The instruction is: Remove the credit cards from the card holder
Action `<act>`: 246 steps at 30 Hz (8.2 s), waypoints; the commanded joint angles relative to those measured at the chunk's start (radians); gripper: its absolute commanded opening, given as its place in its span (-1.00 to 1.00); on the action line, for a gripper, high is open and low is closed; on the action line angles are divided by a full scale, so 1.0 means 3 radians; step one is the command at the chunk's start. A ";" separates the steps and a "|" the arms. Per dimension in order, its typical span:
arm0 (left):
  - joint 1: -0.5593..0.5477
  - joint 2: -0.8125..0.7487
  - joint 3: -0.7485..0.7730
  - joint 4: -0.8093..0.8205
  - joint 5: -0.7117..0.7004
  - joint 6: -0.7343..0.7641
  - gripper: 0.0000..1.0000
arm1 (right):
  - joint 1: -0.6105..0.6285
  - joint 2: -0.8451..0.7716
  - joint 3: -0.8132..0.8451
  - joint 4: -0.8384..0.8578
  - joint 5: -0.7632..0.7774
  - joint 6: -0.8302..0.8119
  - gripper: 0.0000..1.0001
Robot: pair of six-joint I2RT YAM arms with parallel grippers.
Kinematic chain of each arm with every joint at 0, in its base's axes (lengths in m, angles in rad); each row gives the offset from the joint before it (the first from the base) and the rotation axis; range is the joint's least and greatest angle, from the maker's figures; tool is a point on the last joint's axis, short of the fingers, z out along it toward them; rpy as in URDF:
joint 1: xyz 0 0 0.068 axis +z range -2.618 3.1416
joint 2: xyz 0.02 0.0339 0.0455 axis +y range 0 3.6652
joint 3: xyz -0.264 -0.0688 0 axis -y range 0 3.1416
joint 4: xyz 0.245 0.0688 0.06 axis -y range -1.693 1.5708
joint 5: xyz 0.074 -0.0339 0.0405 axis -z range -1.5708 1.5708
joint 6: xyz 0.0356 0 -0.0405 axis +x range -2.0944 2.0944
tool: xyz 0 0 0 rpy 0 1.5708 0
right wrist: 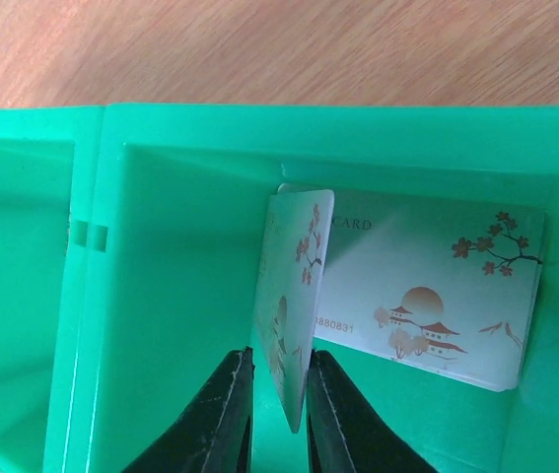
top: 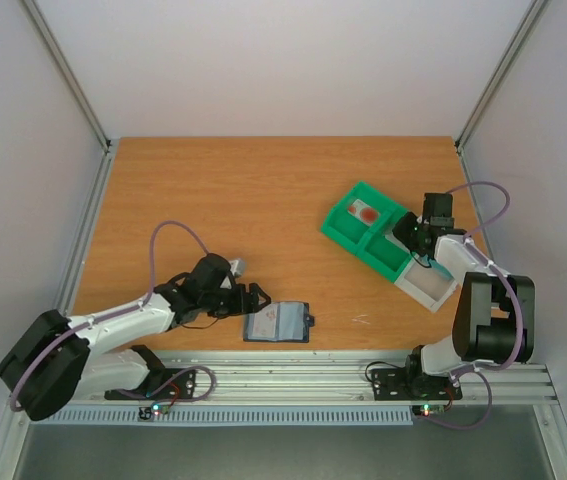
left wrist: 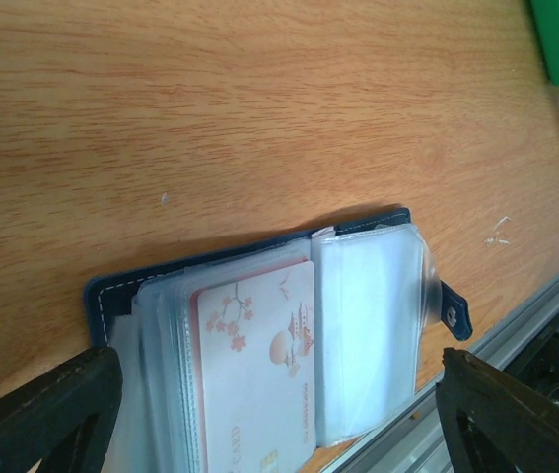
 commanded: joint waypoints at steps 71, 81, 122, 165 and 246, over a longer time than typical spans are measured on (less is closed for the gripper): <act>0.0009 -0.0913 0.0163 -0.0866 -0.0003 0.0212 0.57 | 0.0189 -0.0278 0.0876 -0.1627 0.0056 -0.0134 -0.73; 0.0010 -0.0532 0.0095 -0.0602 0.0212 0.0232 0.09 | 0.0622 -0.1020 0.0628 -0.1889 -0.0475 0.0025 -0.62; 0.0009 0.0098 -0.0290 0.0039 0.0219 0.0276 -0.88 | 0.3593 0.0376 -0.0147 0.0300 -0.0291 0.1092 -0.65; 0.0009 0.0069 -0.0391 0.0015 0.0110 0.0216 -0.86 | 0.3445 0.0210 -0.0814 0.1186 -0.0441 0.1252 -0.98; 0.0012 -0.1082 -0.0069 0.0543 0.0536 -0.0720 0.14 | 0.3220 -0.1672 -0.0616 0.0325 -0.0263 0.1551 -0.98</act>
